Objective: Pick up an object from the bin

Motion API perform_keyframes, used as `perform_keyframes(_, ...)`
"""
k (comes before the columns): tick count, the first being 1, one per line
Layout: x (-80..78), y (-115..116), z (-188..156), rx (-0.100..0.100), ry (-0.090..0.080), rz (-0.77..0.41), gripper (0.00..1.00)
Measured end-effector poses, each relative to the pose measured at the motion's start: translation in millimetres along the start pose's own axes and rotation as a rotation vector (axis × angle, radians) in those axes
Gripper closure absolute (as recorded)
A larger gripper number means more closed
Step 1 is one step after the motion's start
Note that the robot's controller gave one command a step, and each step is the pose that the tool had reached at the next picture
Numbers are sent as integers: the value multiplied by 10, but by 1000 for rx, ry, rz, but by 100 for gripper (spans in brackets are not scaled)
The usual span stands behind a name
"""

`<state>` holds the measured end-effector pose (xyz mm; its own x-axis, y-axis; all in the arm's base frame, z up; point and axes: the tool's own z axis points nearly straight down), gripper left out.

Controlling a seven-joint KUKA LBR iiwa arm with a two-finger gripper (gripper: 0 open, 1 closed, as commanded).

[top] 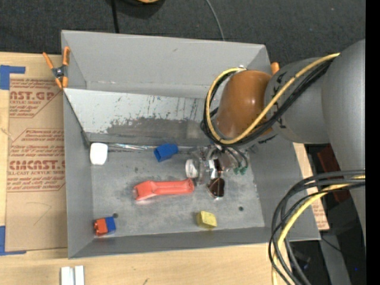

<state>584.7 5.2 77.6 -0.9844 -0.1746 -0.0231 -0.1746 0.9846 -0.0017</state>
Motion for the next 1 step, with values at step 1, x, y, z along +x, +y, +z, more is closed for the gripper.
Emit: perform_keyframes(1, 1, -1, 1, 0, 0, 0, 100)
